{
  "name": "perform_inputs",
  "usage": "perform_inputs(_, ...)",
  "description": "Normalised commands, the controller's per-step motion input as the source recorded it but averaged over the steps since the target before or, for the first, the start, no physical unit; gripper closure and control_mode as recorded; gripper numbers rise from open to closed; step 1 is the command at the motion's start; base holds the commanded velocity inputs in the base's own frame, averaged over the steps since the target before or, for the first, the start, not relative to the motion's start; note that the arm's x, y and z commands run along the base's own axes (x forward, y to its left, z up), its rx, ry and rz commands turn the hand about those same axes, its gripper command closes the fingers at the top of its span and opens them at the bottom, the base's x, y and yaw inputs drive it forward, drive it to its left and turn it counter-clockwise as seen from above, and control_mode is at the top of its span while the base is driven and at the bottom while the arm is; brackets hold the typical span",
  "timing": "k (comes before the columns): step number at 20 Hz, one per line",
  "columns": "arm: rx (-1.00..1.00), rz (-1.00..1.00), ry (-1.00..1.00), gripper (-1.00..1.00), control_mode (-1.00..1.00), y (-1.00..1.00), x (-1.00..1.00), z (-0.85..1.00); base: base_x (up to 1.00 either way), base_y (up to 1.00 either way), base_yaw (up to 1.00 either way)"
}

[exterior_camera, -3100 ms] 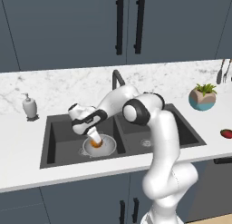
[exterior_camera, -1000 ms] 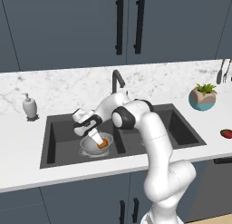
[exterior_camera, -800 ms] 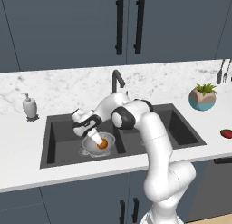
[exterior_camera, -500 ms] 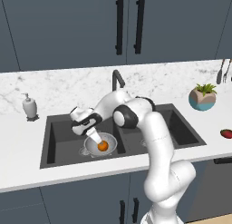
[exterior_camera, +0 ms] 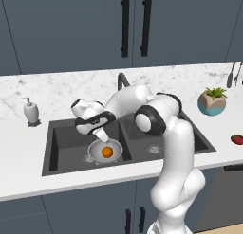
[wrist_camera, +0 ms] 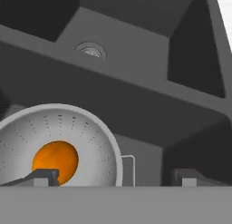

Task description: Put the colander in the sink, put the orange, mango in the colander, and turn on the sink faucet and pour water over the colander.

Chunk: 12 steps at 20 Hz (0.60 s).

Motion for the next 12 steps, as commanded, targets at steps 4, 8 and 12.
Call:
perform_inputs(4, 0.05, 0.18, -0.28, -1.0, -1.0, -0.3, -1.0, 0.99, 0.0, 0.0, 0.0)
perform_inputs(8, 0.06, 0.18, -0.23, -1.0, -1.0, -0.57, -1.0, 0.87, 0.0, 0.0, 0.0)
perform_inputs(12, 0.13, 0.17, -0.12, -1.0, -1.0, -0.87, -0.98, 0.81, 0.0, 0.0, 0.0)
